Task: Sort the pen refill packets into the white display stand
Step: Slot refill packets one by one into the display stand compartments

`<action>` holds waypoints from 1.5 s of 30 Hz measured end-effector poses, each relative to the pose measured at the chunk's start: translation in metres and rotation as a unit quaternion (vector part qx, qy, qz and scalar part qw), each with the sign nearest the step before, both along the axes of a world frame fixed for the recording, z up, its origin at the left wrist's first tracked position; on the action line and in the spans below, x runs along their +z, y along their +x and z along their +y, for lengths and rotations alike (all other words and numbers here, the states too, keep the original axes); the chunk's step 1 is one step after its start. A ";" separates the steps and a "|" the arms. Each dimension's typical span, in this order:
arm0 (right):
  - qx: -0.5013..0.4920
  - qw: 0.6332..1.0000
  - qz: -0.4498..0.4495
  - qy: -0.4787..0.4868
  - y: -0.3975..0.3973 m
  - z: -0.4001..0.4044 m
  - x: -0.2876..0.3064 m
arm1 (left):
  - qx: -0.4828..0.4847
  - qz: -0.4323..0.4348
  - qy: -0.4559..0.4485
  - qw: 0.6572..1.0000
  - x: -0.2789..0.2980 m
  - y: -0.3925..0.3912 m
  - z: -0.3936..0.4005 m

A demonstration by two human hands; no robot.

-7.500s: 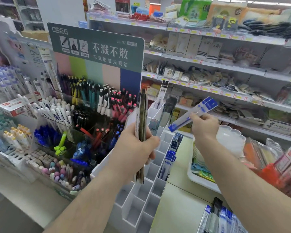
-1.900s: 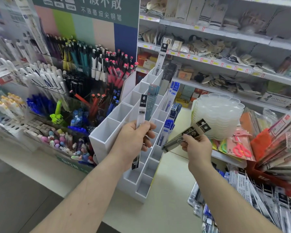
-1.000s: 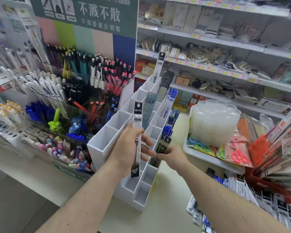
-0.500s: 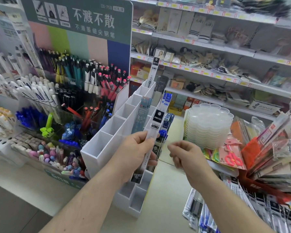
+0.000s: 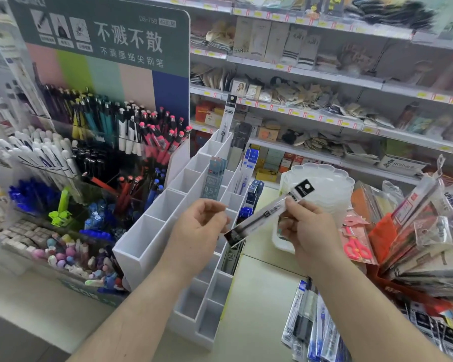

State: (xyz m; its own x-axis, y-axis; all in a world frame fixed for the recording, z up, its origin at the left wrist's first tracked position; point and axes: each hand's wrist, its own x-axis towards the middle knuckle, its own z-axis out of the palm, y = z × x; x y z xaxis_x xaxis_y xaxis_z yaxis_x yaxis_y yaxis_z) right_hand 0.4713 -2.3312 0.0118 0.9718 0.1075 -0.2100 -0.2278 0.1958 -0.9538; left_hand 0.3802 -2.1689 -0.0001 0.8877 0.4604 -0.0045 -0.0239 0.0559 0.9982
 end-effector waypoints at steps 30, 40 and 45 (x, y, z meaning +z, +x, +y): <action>0.115 0.927 -0.178 -0.308 0.169 0.156 0.067 | -0.011 0.039 0.009 0.999 0.006 0.015 0.005; 0.138 0.924 -0.171 -0.313 0.085 0.081 0.035 | -0.083 0.029 0.114 0.990 -0.004 0.019 -0.027; 0.147 0.932 -0.135 -0.301 0.027 0.000 0.008 | -0.151 0.043 0.150 0.976 -0.028 0.016 -0.059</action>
